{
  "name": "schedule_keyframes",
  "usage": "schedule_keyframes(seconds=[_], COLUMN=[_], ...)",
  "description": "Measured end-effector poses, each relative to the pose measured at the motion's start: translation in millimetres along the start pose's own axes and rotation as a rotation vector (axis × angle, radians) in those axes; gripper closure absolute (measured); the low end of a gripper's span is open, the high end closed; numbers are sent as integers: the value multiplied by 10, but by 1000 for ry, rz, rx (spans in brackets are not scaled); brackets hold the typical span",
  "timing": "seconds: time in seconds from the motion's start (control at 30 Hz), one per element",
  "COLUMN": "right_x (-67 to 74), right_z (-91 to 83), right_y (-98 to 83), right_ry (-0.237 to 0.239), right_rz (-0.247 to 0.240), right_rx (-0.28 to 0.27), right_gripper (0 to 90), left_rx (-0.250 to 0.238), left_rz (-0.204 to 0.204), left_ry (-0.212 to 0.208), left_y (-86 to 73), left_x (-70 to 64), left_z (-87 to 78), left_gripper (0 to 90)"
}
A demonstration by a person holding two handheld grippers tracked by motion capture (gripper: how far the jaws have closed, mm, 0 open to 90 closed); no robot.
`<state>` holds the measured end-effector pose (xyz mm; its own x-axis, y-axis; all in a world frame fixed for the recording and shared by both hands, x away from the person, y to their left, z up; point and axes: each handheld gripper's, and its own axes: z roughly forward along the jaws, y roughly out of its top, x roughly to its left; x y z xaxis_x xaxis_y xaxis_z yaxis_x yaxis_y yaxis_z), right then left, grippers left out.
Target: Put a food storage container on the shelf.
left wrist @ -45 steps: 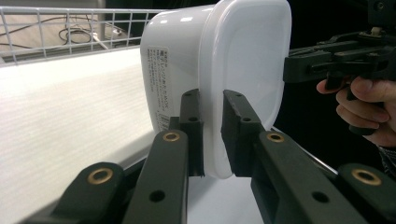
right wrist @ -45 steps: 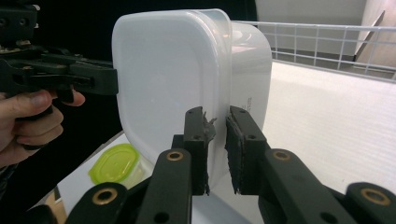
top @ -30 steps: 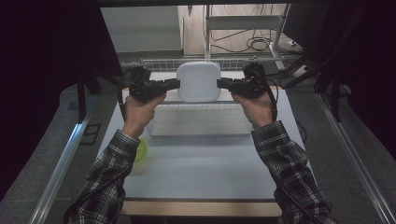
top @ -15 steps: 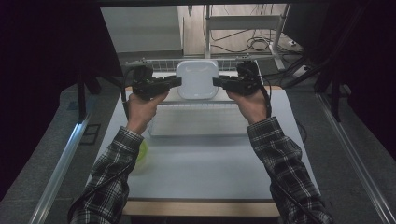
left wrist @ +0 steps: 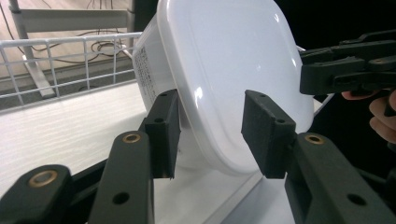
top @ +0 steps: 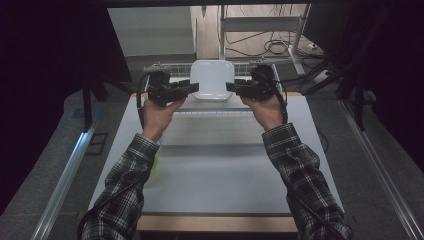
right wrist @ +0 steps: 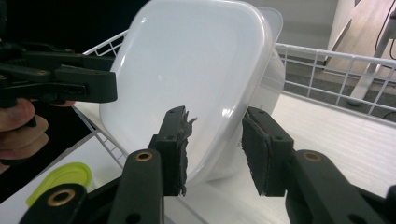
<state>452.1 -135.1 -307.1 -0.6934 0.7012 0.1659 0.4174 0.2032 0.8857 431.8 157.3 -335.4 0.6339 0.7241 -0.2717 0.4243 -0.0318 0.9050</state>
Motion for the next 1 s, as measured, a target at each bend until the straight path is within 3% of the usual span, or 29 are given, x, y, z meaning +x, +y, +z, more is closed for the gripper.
schedule_keyframes(seconds=[0.17,0.4,0.53,0.83,1.0], right_x=[-9,-7,-24,-37,-36], right_z=[6,52,77,106,108], right_y=[13,35,41,49,60], right_ry=[-11,-66,-86,-75,-87], right_rz=[-7,-22,-16,-2,-12], right_rx=[0,-5,-12,-31,-30], right_gripper=[590,567,546,539,530], left_rx=[2,17,14,10,7], left_rz=[-5,14,-10,-8,-18], left_ry=[0,28,21,76,73], left_y=[3,50,63,124,125], left_x=[8,-11,20,69,70], left_z=[32,79,104,149,160], left_gripper=[558,491,456,399,385])
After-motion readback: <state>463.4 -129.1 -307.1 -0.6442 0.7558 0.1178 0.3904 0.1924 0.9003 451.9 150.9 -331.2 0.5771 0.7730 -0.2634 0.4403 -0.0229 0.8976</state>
